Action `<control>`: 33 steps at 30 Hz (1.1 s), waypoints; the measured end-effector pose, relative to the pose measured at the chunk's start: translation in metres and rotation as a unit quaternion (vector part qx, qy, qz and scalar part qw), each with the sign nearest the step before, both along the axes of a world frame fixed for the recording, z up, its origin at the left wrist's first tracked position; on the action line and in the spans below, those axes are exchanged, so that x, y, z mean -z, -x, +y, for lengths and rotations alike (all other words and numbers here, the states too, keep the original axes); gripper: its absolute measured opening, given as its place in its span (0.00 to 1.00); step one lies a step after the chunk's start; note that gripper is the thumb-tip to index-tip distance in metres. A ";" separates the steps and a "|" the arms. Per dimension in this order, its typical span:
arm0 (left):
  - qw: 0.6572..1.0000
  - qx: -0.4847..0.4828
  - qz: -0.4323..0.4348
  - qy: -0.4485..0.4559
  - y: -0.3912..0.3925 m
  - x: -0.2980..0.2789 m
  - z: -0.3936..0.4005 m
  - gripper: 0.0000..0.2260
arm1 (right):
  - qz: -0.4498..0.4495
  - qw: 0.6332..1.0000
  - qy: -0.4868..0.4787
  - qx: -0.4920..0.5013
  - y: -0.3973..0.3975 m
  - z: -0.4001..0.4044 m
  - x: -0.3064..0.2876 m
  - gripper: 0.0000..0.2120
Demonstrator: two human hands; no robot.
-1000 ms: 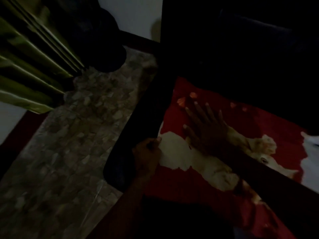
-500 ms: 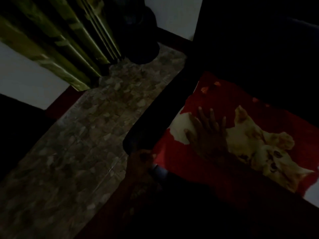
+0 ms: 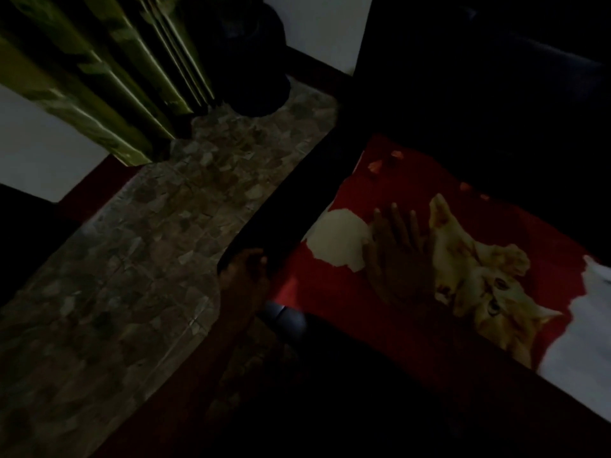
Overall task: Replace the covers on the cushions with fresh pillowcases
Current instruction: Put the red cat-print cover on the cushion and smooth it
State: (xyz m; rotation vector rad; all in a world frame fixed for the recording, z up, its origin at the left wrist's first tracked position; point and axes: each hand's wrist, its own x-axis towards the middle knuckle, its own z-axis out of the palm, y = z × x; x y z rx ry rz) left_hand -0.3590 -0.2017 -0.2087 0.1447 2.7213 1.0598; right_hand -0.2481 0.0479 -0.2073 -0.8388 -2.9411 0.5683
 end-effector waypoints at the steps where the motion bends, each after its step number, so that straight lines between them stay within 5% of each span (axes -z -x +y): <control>1: 0.998 0.027 0.047 0.015 -0.003 -0.005 0.018 0.21 | 0.022 1.000 -0.007 0.013 -0.010 0.005 0.003 0.31; 5: 0.988 0.149 0.017 -0.044 -0.023 -0.021 0.101 0.24 | 0.046 0.994 -0.083 0.052 -0.055 0.026 0.005 0.29; 8: 0.975 0.214 -0.004 0.058 -0.040 -0.011 0.137 0.28 | 0.067 0.989 -0.048 0.127 -0.075 0.043 -0.007 0.30; 12: 0.981 0.173 -0.027 0.080 -0.038 0.007 0.140 0.30 | 0.047 0.974 0.011 0.219 -0.110 0.085 0.000 0.31; 17: 0.979 0.168 0.062 0.098 -0.047 0.006 0.171 0.30 | 0.000 0.981 0.008 0.193 -0.162 0.125 0.023 0.30; 22: 0.925 0.278 0.172 0.193 -0.061 0.026 0.166 0.30 | -0.028 0.981 0.014 0.189 -0.173 0.133 0.018 0.32; 27: 0.901 0.241 0.251 0.260 -0.040 0.038 0.140 0.25 | -0.073 0.973 -0.033 0.214 -0.224 0.152 0.027 0.35; 33: 0.915 0.274 0.243 0.168 -0.076 0.022 0.188 0.28 | -0.002 0.964 0.011 0.265 -0.197 0.121 0.004 0.32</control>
